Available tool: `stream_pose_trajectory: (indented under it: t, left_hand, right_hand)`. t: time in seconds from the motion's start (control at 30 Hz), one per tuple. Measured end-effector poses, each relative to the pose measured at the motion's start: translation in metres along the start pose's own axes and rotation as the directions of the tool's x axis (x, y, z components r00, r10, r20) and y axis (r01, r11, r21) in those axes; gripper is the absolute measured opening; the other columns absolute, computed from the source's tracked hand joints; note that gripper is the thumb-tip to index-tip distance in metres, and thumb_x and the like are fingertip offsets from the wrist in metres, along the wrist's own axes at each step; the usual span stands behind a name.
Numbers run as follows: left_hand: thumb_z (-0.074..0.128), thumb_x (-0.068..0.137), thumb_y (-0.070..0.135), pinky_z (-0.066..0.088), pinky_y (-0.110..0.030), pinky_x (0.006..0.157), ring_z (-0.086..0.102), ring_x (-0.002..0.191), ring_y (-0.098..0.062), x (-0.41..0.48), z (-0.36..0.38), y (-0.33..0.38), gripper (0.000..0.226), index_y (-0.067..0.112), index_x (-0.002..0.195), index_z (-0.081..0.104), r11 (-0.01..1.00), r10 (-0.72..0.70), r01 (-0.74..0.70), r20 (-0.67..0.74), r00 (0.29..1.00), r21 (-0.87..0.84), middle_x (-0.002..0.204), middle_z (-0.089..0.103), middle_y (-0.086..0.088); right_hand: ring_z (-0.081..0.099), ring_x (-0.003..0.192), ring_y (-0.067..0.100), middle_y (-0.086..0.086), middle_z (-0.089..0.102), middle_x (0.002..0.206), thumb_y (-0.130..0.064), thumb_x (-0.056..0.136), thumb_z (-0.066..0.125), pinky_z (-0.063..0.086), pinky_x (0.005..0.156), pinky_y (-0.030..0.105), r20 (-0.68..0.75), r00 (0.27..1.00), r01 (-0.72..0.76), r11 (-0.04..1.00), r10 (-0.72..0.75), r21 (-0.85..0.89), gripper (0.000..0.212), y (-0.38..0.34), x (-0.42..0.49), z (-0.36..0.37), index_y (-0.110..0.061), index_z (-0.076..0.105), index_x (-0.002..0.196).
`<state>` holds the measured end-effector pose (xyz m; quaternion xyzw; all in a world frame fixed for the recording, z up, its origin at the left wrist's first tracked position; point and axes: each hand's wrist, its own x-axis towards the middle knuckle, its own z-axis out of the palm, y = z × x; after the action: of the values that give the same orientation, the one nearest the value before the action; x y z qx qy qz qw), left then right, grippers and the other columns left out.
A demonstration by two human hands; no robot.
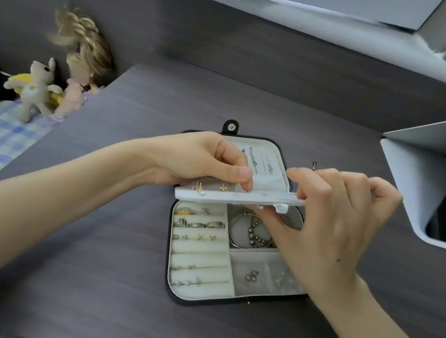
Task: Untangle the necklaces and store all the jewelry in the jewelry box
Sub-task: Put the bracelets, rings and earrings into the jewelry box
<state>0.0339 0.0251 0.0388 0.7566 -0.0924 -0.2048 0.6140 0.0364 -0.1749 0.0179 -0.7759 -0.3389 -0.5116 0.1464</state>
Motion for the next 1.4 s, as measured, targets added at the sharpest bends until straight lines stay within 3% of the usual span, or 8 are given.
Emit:
stream_pose_trajectory:
  t: [0.2,0.47,0.63,0.87,0.97,1.13,1.23,1.4]
  left_hand:
    - [0.065,0.079,0.026,0.04,-0.011,0.053,0.051,0.056,-0.002,-0.001,0.004,0.003,0.022,0.022,0.059,0.072,1.0,-0.015,0.015,-0.023,1.0,-0.005,0.065,0.059,0.006]
    - [0.07,0.075,0.034,0.032,-0.04,0.075,0.045,0.076,-0.026,-0.002,0.007,0.003,0.016,0.024,0.062,0.073,0.999,0.001,0.001,-0.069,0.998,0.033,0.083,0.058,-0.011]
    - [0.07,0.074,0.035,0.038,-0.015,0.056,0.05,0.064,-0.01,-0.003,0.007,0.004,0.018,0.025,0.06,0.072,0.998,0.0,0.005,-0.087,0.996,0.057,0.076,0.06,-0.003]
    - [0.063,0.084,0.016,0.036,-0.006,0.048,0.051,0.053,0.0,-0.001,0.005,0.003,0.02,0.014,0.065,0.069,0.996,0.008,0.001,-0.099,0.995,0.088,0.064,0.061,0.009]
    - [0.074,0.079,0.03,0.04,-0.02,0.061,0.05,0.066,-0.016,-0.002,0.005,0.002,0.016,0.023,0.065,0.073,0.989,0.039,-0.027,-0.08,0.996,0.142,0.076,0.061,-0.007]
    - [0.078,0.07,0.036,0.041,-0.016,0.056,0.05,0.062,-0.011,-0.004,0.004,0.009,0.025,0.012,0.072,0.072,0.97,0.103,-0.076,-0.107,0.989,0.23,0.082,0.059,-0.018]
    - [0.075,0.066,0.043,0.043,-0.033,0.069,0.052,0.071,-0.022,-0.003,0.005,0.011,0.029,0.015,0.074,0.072,0.954,0.152,-0.122,-0.088,0.985,0.275,0.084,0.062,-0.016]
    - [0.073,0.066,0.044,0.037,-0.038,0.066,0.044,0.07,-0.044,-0.002,0.004,0.011,0.029,0.016,0.073,0.071,0.93,0.217,-0.192,-0.045,0.975,0.314,0.083,0.055,-0.031]
  right_hand:
    - [0.043,0.072,0.018,0.0,0.056,0.07,-0.049,0.075,0.075,0.026,0.075,0.037,0.006,1.0,-0.009,1.0,0.009,-0.003,0.049,-0.001,0.0,0.0,-0.016,0.047,0.098]
    - [0.041,0.071,0.018,0.0,0.056,0.069,-0.05,0.077,0.073,0.026,0.075,0.037,-0.009,1.0,-0.018,1.0,0.018,0.003,0.047,-0.001,0.0,0.001,-0.016,0.048,0.097]
    - [0.042,0.071,0.018,0.0,0.056,0.07,-0.049,0.077,0.072,0.026,0.075,0.037,-0.018,1.0,-0.02,1.0,0.02,0.0,0.045,-0.001,0.0,0.001,-0.016,0.048,0.096]
    - [0.042,0.071,0.018,0.001,0.056,0.069,-0.05,0.078,0.072,0.026,0.075,0.037,-0.015,1.0,-0.022,1.0,0.022,-0.004,0.046,-0.001,-0.001,0.001,-0.016,0.048,0.097]
    - [0.042,0.071,0.018,0.001,0.056,0.069,-0.05,0.077,0.072,0.026,0.074,0.037,-0.022,0.999,-0.025,1.0,0.025,-0.006,0.046,-0.001,-0.001,0.001,-0.016,0.048,0.097]
    - [0.041,0.07,0.018,0.0,0.055,0.069,-0.048,0.078,0.072,0.026,0.075,0.037,-0.022,0.999,-0.024,1.0,0.024,0.004,0.044,-0.002,-0.001,0.001,-0.016,0.048,0.096]
    - [0.04,0.07,0.018,0.0,0.054,0.068,-0.049,0.077,0.073,0.026,0.074,0.037,-0.031,0.999,-0.026,1.0,0.026,-0.002,0.045,-0.002,-0.001,0.001,-0.016,0.048,0.095]
    - [0.04,0.07,0.018,0.001,0.055,0.069,-0.046,0.079,0.072,0.026,0.074,0.036,-0.026,0.999,-0.029,1.0,0.029,0.003,0.042,-0.002,-0.001,0.001,-0.015,0.047,0.096]
